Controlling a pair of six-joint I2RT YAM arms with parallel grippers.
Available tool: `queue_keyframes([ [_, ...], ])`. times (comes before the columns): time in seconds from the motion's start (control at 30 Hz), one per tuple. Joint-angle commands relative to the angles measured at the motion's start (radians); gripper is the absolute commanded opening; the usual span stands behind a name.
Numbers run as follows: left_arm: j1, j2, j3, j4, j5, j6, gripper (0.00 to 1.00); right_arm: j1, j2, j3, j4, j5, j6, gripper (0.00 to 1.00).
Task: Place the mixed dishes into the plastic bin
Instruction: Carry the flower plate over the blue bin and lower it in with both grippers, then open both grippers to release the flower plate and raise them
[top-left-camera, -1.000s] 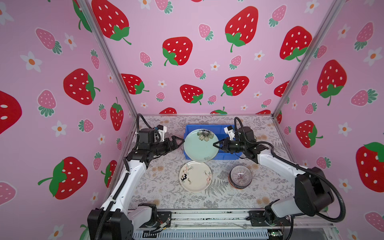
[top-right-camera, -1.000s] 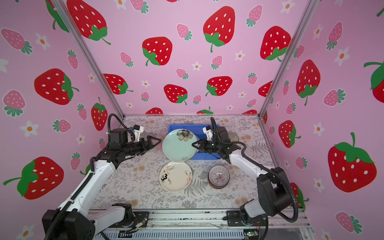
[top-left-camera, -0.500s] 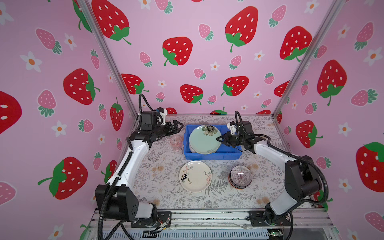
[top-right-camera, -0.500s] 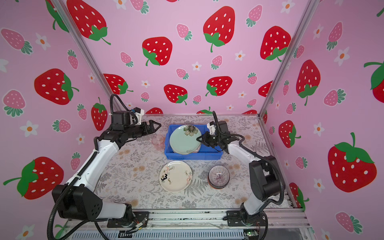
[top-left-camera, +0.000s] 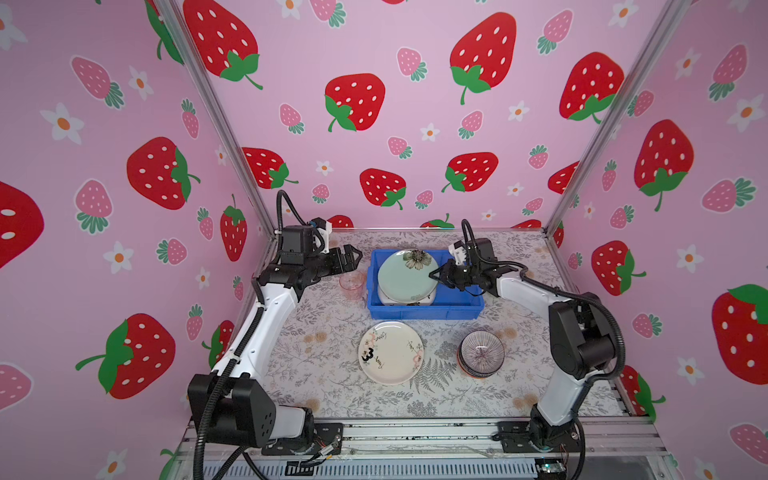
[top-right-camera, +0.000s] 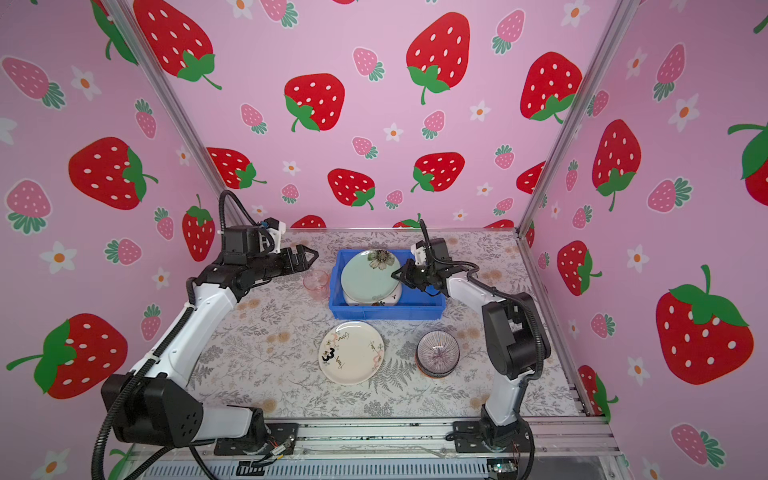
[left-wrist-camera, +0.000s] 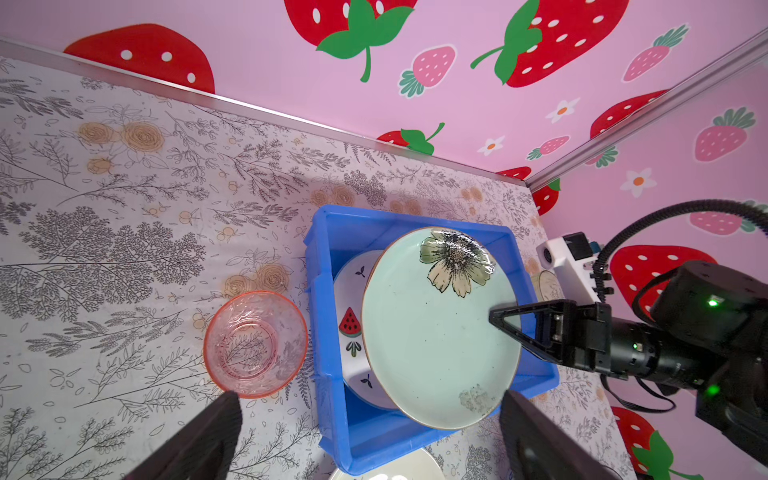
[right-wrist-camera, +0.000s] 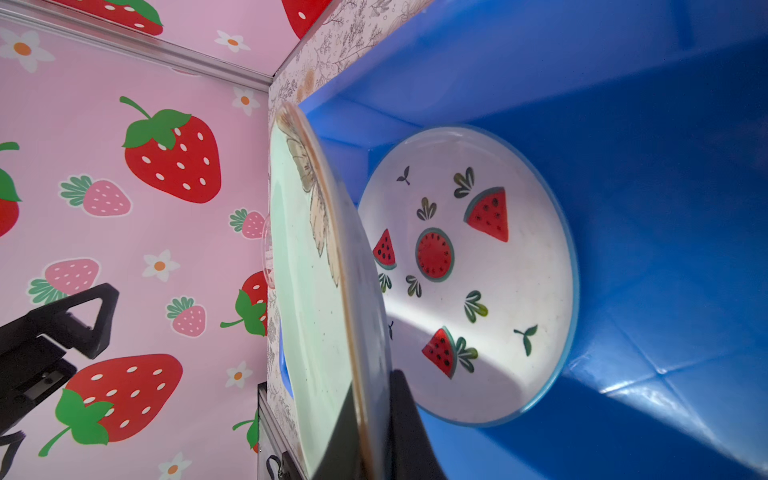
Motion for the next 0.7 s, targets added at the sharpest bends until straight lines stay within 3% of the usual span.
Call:
queue_keyframes([
  [0.0,0.008,-0.011,-0.007,-0.022,-0.013,0.023,0.99,-0.006,-0.001,0.062,0.098,-0.039,0.007,0.00],
  [0.67,0.030,-0.006,-0.016,-0.013,0.002,0.015,0.99,-0.006,0.139,0.087,0.156,-0.042,0.028,0.00],
])
